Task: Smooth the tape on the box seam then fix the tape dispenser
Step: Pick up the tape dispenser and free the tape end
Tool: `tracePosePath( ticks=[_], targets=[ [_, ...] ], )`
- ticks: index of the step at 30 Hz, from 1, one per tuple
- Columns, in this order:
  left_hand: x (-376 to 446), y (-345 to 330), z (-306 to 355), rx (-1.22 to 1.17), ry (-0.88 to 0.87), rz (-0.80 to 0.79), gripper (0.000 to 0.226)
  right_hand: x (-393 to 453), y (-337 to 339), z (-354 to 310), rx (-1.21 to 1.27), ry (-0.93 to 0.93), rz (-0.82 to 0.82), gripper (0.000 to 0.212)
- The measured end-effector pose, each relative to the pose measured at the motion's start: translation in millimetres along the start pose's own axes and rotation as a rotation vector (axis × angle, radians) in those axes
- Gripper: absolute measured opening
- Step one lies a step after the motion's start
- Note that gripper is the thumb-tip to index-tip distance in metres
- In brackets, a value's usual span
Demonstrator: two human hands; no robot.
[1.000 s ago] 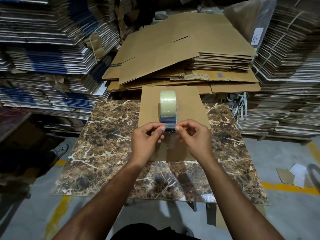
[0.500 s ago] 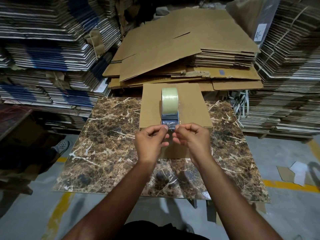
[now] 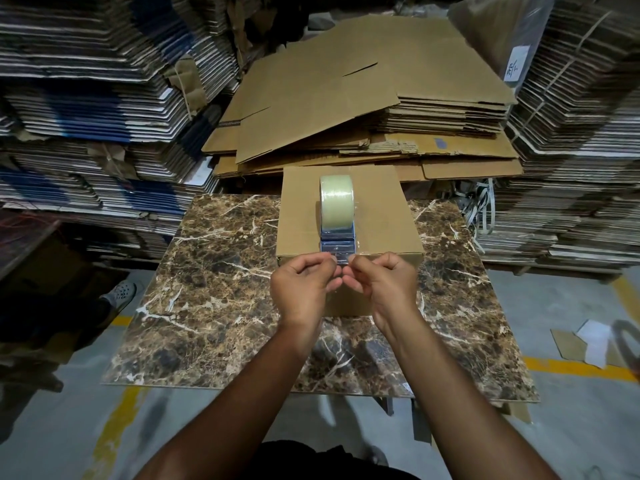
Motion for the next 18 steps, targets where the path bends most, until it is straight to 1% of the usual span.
tracePosePath(
  ticks=[2,5,6,11,16,18],
  targets=[
    [0,1,2,-0.013,-0.019,0.005,0.017,0,2,0,0.020,-0.001,-0.003,0.031],
    [1,4,2,-0.085,-0.030,0.009,0.043,-1,4,-3,0.024,0.008,-0.010,0.034],
    [1,5,1,-0.111,-0.014,0.005,0.046,-1,5,-3,0.023,0.013,-0.013,0.034],
    [0,3,-4,-0.137,0.049,-0.024,0.034,-1,5,-5,0.005,0.031,-0.055,0.033],
    [-1,-9,-1,-0.024,0.083,-0.106,0.057,1,5,-14,-0.081,0.060,-0.089,0.034],
    [0,-12,-2,-0.001,0.092,-0.102,0.062,1,3,-18,-0.127,0.088,-0.104,0.034]
  ],
)
Point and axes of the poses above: each hand's wrist, its own x-axis towards the middle knuckle, its own y-axis out of the back of the hand, z = x × y, the point moved 9 cm from there along x, towards the middle knuckle, and after that the axes turned 11 degrees about -z, right-handed, at the moved point
